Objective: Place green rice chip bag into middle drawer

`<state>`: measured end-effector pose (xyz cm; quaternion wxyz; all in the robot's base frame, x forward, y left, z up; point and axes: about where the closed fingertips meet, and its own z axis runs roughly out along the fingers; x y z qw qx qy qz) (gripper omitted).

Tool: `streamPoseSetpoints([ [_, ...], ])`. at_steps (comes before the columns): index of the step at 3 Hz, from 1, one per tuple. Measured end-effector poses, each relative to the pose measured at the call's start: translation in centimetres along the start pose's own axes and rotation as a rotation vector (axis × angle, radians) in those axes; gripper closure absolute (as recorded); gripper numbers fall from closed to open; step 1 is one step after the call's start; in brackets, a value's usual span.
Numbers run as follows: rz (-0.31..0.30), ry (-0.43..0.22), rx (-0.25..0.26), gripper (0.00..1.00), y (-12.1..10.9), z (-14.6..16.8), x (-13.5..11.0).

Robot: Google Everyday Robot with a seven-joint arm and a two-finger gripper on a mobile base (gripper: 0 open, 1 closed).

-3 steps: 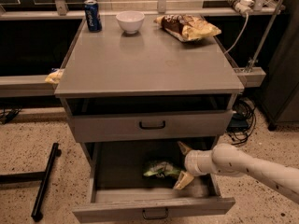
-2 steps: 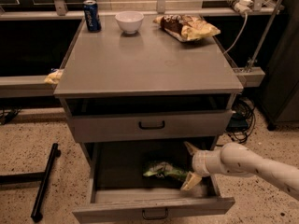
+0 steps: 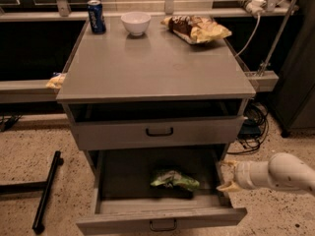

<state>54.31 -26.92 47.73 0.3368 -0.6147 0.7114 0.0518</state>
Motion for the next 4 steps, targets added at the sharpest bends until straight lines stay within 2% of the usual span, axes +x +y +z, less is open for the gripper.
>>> streamPoseSetpoints([
  [2, 0.004, 0.005, 0.003, 0.86, -0.1, -0.3, 0.4],
  [3, 0.035, 0.038, 0.026, 1.00, -2.0, -2.6, 3.7],
  [4, 0.062, 0.114, 0.077, 1.00, -5.5, -7.4, 8.6],
])
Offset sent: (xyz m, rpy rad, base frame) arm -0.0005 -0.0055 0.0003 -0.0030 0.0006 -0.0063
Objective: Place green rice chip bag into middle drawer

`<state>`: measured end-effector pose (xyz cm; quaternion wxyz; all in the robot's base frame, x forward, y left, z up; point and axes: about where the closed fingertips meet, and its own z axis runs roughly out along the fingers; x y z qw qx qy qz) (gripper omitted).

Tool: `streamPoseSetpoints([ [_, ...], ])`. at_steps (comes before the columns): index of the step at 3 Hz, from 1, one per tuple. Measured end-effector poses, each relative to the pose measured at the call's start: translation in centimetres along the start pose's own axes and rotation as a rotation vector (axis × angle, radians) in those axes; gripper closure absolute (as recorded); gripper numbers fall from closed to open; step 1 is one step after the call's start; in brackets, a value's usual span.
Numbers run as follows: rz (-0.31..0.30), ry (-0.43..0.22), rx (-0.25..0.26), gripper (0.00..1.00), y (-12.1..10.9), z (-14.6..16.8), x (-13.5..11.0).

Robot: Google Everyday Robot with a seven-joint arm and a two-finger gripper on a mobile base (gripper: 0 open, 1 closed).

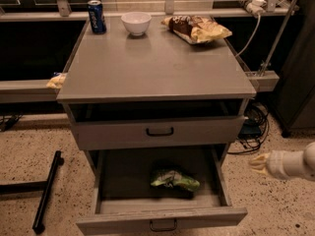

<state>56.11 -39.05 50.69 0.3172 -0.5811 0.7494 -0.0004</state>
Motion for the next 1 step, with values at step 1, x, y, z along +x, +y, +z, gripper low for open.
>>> streamPoseSetpoints([
  [1, -0.002, 0.009, 0.022, 0.81, -1.24, -0.62, 0.44],
])
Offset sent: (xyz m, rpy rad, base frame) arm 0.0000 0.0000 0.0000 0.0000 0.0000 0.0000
